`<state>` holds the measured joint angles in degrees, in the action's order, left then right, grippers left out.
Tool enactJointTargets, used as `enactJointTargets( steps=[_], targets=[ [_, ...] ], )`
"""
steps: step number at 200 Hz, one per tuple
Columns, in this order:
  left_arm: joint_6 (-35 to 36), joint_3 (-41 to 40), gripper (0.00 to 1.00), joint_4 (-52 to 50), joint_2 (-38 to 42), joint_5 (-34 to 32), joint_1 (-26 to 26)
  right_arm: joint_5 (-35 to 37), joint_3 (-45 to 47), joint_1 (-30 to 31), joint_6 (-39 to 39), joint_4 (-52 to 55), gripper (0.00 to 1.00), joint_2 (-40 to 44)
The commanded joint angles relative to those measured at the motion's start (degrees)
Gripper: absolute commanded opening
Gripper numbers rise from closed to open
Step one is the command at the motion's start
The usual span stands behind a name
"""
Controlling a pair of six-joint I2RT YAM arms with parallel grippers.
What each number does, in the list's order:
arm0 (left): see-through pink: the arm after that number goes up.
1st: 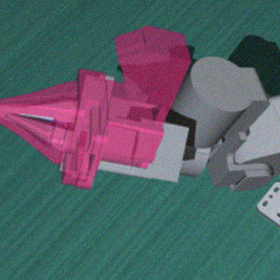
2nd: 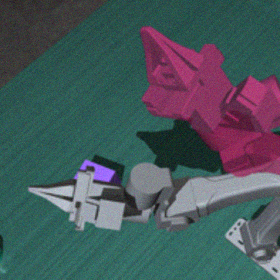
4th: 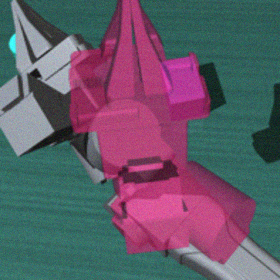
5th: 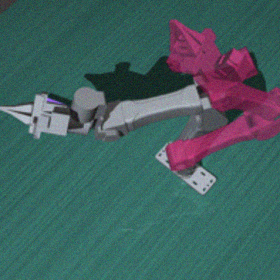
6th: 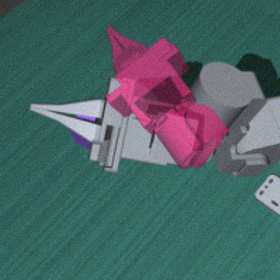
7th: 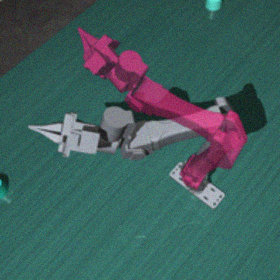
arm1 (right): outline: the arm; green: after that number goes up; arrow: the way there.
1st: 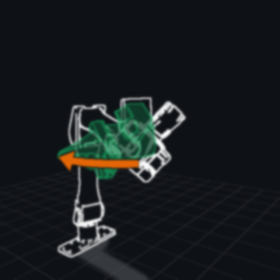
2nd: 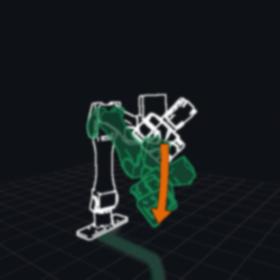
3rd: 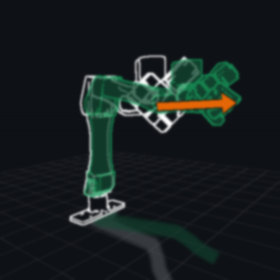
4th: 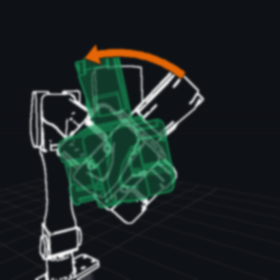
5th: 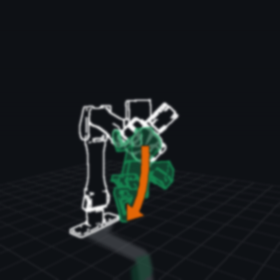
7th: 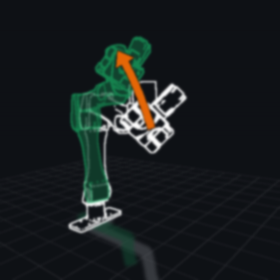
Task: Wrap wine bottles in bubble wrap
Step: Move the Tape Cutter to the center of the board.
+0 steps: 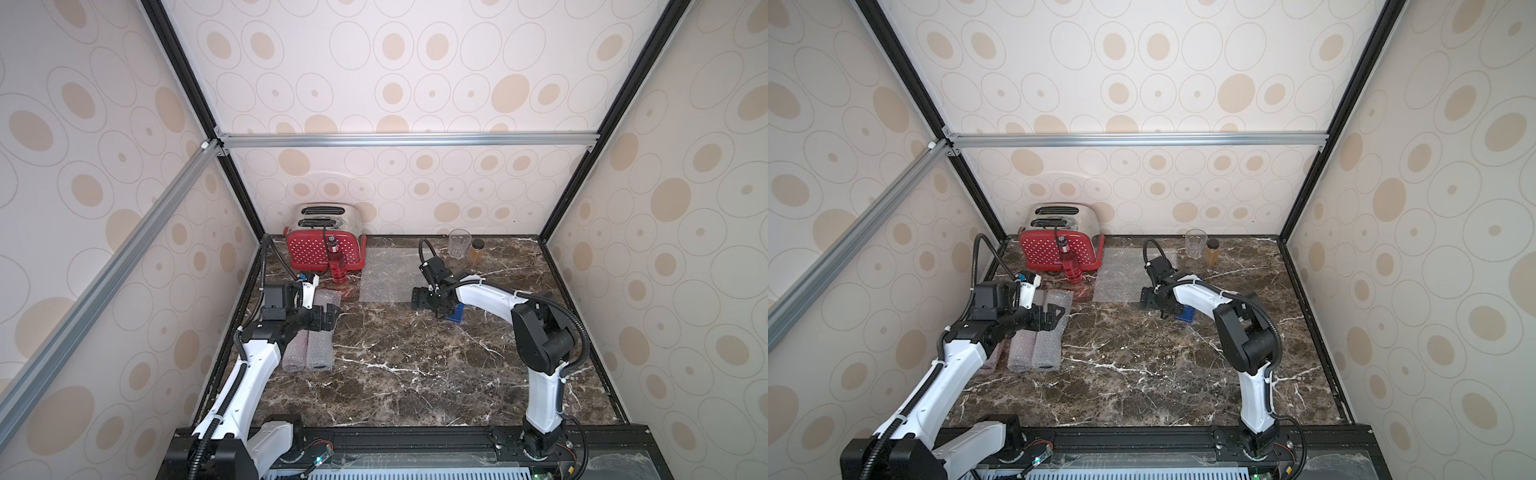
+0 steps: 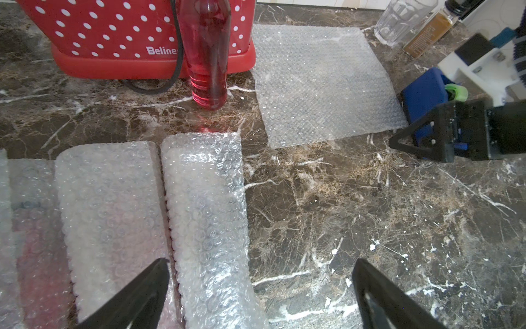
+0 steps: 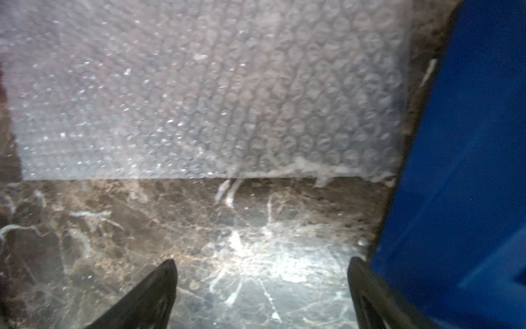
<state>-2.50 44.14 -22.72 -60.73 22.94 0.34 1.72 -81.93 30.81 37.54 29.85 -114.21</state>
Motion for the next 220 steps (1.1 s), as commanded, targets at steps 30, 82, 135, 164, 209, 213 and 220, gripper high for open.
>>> enactJointTargets(
  steps=[30,82,135,164,209,213,220],
  targets=[
    [1.23,-0.17,1.00,0.75,0.80,1.14,-0.33,3.34,0.45,-5.53,-2.24,3.68,0.94,-0.21],
    [1.36,-0.46,0.99,0.92,0.87,1.41,-0.29,-0.14,-9.33,-5.80,-4.01,6.11,0.89,-4.32],
    [1.62,-0.45,0.99,0.92,0.79,1.41,-0.34,6.07,-22.36,-6.37,-6.62,13.39,0.88,-14.06],
    [1.71,-0.34,1.00,0.67,0.96,1.33,-0.34,11.87,-27.68,-7.79,-6.84,18.63,0.88,-18.25],
    [1.64,-0.34,1.00,0.81,0.96,1.67,-0.34,18.05,-25.74,-12.12,-6.26,20.04,0.88,-17.54],
    [1.62,-0.32,0.99,0.83,0.86,1.74,-0.34,18.32,-25.65,-12.59,-6.26,20.19,0.88,-17.53],
    [1.55,-0.34,0.99,0.86,0.96,1.84,-0.29,19.02,-25.65,-13.44,-6.40,20.53,0.88,-17.53]
  ],
)
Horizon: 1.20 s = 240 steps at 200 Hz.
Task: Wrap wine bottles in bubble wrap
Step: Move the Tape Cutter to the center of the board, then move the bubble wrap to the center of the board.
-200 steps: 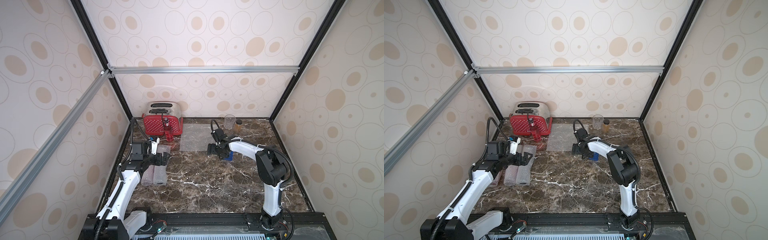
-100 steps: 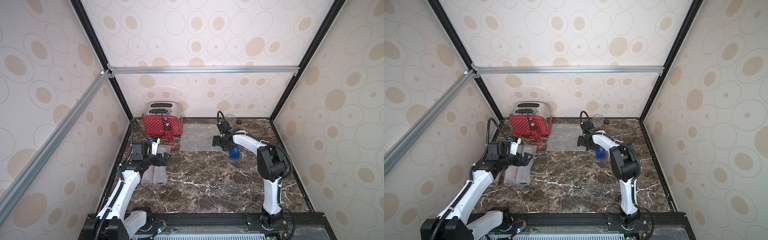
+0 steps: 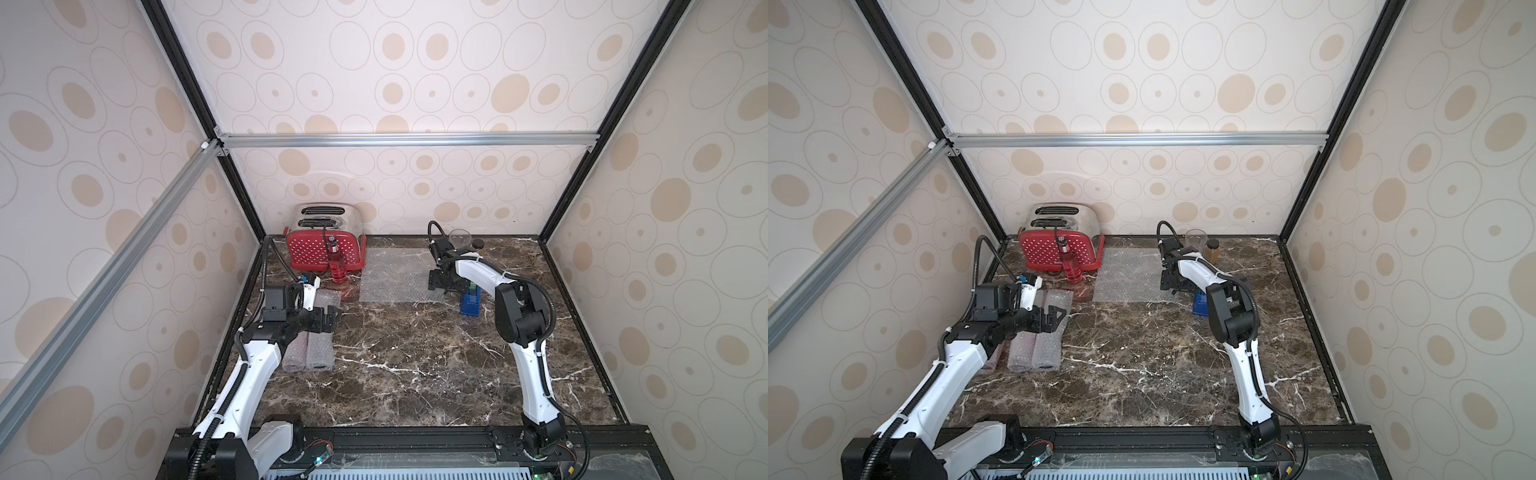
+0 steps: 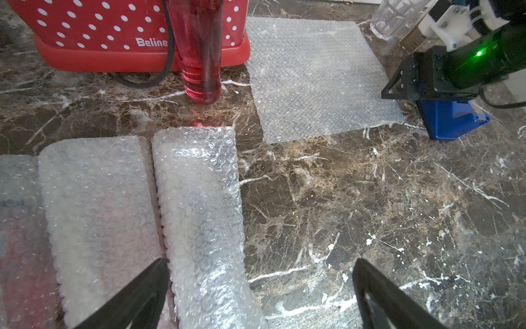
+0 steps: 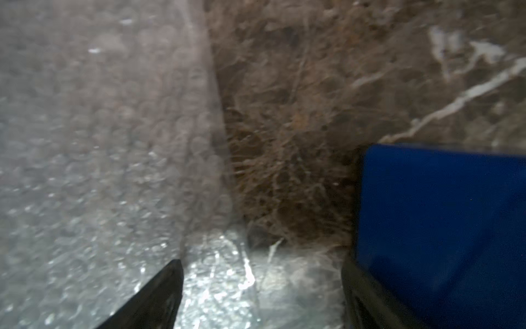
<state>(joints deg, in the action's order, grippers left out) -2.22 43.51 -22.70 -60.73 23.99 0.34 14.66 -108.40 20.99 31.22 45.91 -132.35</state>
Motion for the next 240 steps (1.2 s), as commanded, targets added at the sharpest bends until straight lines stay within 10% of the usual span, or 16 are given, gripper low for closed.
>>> enactJointTargets(
  steps=[1,95,176,240],
  targets=[
    [1.26,0.32,1.00,0.82,0.92,0.79,-0.32,6.21,0.82,-3.74,-0.14,4.46,0.88,0.61],
    [1.95,0.17,0.99,1.09,0.97,0.51,-0.34,-2.75,2.25,-1.93,-2.03,-0.87,0.84,7.95],
    [0.12,9.76,1.00,0.72,-2.44,-4.11,-0.27,-8.60,-16.64,8.07,-0.70,4.31,0.83,-9.27],
    [-1.23,17.51,0.98,17.80,-15.34,-2.23,-0.29,-4.56,-0.03,10.41,0.49,2.59,0.83,-2.83]
  ],
)
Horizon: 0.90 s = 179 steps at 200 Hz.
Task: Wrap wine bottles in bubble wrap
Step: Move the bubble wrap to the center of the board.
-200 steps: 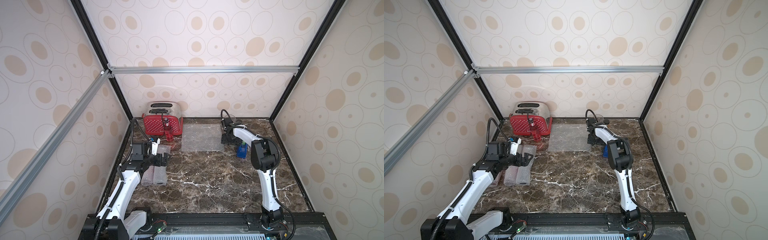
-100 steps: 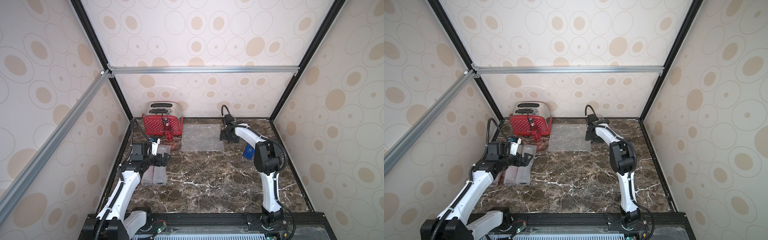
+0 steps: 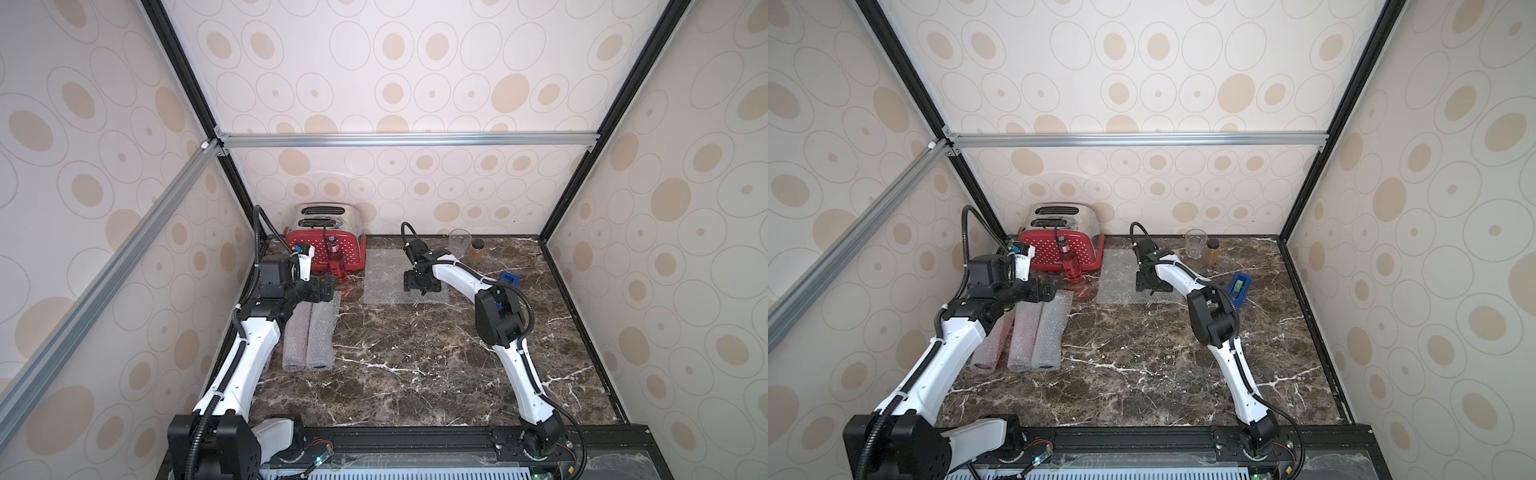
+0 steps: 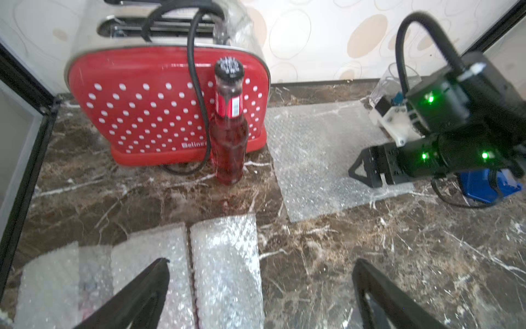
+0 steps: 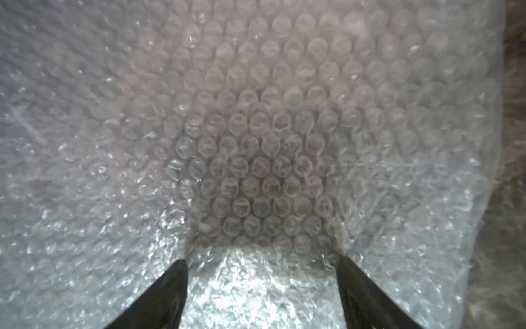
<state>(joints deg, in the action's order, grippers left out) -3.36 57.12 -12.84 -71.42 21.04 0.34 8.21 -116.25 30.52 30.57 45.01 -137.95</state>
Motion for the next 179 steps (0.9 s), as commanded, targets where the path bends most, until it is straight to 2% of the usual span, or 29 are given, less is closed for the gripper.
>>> enactJointTargets(
  steps=[1,40,74,106,136,179],
  targets=[
    [-0.12,3.90,0.98,8.15,-4.89,0.78,-0.31,2.03,8.11,0.96,1.20,3.32,0.83,2.99],
    [0.19,7.59,0.93,14.69,-13.40,1.79,-0.25,0.62,28.40,2.37,2.59,-4.80,0.82,12.68],
    [0.20,8.81,0.92,21.84,-19.14,2.94,-0.25,0.28,38.90,4.01,2.92,-7.98,0.82,18.03],
    [1.16,11.49,0.89,24.85,-24.42,2.52,-0.16,0.32,42.96,4.85,3.93,-8.27,0.82,22.64],
    [1.16,11.49,0.78,31.31,-27.56,2.67,-0.16,0.79,44.72,4.89,4.17,-7.84,0.82,29.40],
    [0.65,15.20,0.65,33.94,-33.22,4.52,-0.23,1.28,47.46,4.81,3.96,-7.67,0.83,39.59]
  ],
)
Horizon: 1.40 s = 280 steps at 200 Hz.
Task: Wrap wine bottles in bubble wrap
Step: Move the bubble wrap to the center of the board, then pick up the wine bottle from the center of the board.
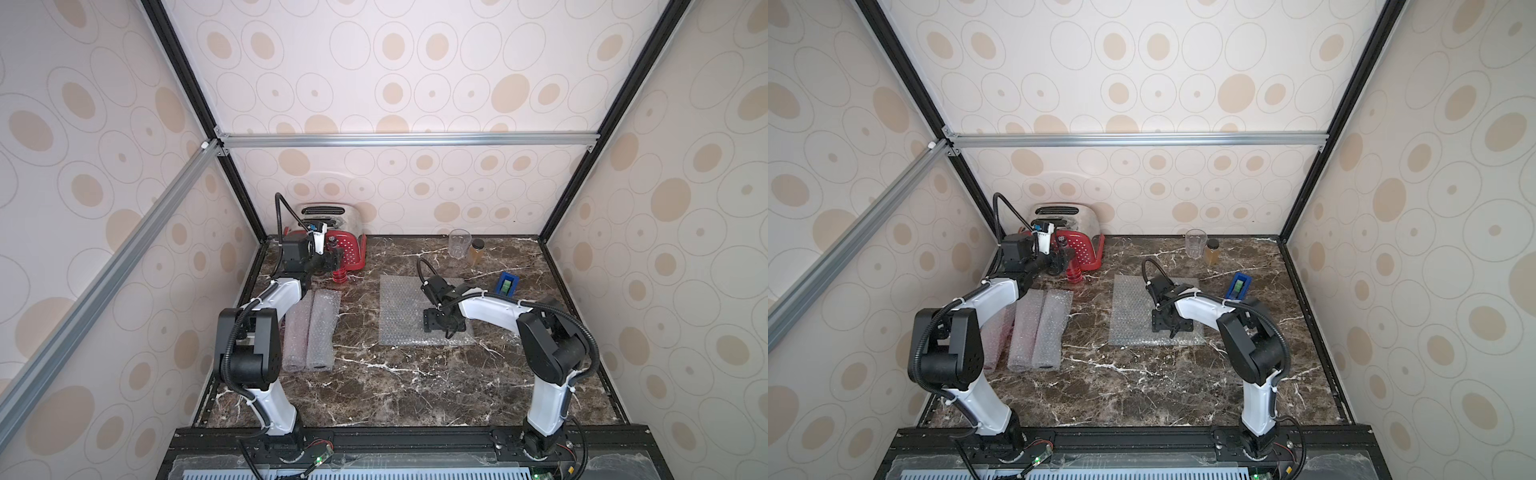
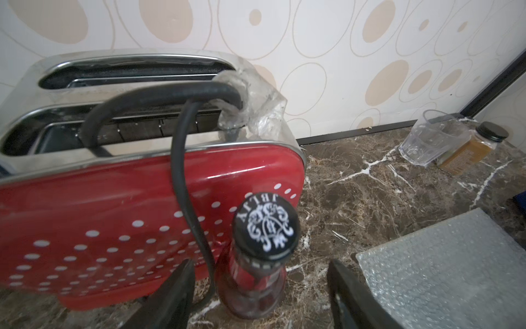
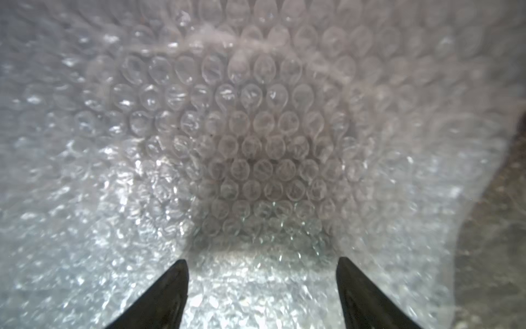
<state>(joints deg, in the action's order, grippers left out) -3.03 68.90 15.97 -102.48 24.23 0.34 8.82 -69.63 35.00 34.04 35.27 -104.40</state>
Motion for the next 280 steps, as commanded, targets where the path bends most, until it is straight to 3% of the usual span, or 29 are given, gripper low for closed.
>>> enactJointTargets(
  steps=[1,49,104,171,227,260,280],
  targets=[
    [0.36,3.42,0.65,5.31,-2.23,1.34,-0.24,0.71,0.95,0.37,0.49,2.08,0.83,6.22],
    [0.17,4.65,0.50,7.89,-4.79,2.31,-0.17,1.28,3.79,0.41,-0.13,1.72,0.84,12.12],
    [2.86,1.38,0.00,9.28,-2.11,6.25,-0.25,0.04,5.59,0.34,-2.63,-0.47,0.84,15.49],
    [4.11,2.84,0.00,-5.24,12.21,10.69,-0.23,-6.57,9.80,1.45,-8.95,-14.67,0.87,21.96],
    [-8.04,8.65,0.00,-23.20,19.08,19.99,2.77,-14.71,4.56,5.46,-14.91,-23.23,0.87,19.69],
    [-18.14,8.44,0.00,-24.28,19.70,25.11,8.98,-17.19,1.04,7.85,-18.28,-26.98,0.89,16.71],
    [-20.60,8.10,0.00,-23.71,19.10,25.91,12.06,-18.38,-0.38,8.32,-18.59,-27.46,0.90,15.40]
  ],
)
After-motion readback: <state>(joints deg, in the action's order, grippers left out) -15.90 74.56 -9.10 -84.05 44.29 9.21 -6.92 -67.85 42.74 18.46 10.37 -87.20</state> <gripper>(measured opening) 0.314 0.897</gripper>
